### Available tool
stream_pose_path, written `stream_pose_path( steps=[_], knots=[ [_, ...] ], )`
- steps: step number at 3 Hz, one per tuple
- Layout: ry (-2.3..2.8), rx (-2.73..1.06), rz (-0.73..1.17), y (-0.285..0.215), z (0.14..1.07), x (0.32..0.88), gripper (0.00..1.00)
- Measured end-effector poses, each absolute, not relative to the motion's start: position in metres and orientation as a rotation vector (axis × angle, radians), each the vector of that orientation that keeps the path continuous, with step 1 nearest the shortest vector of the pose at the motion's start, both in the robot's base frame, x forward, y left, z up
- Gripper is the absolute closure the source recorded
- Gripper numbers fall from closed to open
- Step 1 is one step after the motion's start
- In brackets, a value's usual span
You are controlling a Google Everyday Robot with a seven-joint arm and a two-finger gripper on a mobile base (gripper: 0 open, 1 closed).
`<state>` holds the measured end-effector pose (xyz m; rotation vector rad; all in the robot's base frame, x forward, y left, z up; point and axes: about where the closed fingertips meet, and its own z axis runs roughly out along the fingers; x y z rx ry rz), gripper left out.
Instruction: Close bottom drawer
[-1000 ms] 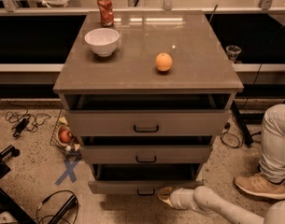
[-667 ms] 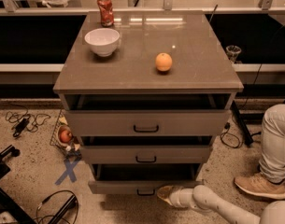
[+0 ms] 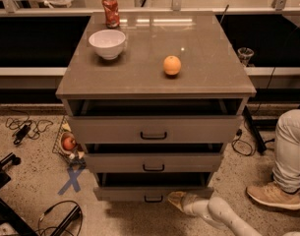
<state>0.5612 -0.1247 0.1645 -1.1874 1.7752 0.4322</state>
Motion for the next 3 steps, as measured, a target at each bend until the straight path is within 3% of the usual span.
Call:
stream_pose_path(
  steps=[3],
  knots=[
    [1.699,-1.051,0.395,-0.142,0.170,0.603,1.00]
  ],
)
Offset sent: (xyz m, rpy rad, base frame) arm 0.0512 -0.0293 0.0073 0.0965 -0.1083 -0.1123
